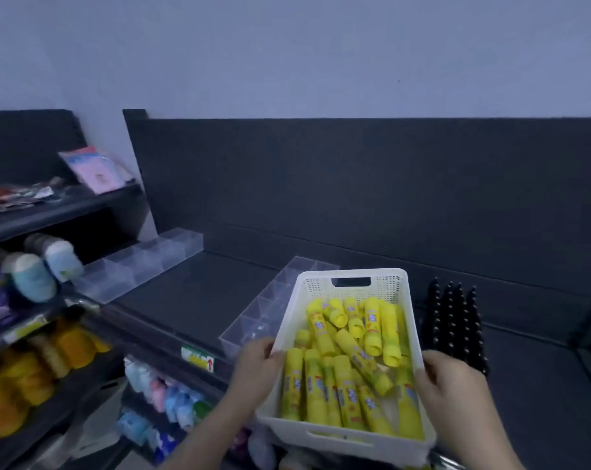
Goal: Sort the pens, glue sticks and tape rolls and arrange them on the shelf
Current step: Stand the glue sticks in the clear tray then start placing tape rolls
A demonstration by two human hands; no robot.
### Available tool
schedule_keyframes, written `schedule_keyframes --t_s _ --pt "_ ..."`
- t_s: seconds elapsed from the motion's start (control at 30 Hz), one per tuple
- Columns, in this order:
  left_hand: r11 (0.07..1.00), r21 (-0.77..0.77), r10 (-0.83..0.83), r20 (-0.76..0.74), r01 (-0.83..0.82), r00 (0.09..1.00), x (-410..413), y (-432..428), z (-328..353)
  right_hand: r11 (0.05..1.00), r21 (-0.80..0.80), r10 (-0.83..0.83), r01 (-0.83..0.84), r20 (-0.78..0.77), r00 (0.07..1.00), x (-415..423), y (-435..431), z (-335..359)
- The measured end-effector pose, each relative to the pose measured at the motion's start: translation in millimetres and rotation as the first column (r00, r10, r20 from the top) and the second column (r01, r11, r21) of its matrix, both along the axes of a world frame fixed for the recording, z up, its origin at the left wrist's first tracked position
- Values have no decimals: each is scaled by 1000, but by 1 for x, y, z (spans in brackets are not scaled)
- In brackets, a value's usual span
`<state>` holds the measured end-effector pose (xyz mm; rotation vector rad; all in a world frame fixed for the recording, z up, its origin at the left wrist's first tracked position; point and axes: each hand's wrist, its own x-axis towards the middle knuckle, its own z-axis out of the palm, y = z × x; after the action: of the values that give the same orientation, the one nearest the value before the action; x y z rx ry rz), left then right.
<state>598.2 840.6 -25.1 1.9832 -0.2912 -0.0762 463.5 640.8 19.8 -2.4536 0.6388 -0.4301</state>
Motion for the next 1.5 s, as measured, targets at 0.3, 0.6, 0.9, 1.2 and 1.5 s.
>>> schedule_keyframes --t_s 0.3,0.6,0.9,1.2,1.5 --pt "967 16 -250 -107 253 962 93 -36 -17 954 -100 -291 283 -81 953 53 7 -7" --pt "920 139 -359 -74 366 931 139 -36 -25 932 -56 -363 359 -125 923 80 17 -19" --pt "851 452 -301 2 268 954 157 -26 -12 952 108 -275 286 -101 956 112 13 -48" --pt "626 747 -407 69 223 911 155 -47 -5 921 79 -367 381 -148 919 122 2 -61" --pt "737 643 -507 320 209 801 158 -51 2 964 -167 -235 205 -186 954 145 28 -37"
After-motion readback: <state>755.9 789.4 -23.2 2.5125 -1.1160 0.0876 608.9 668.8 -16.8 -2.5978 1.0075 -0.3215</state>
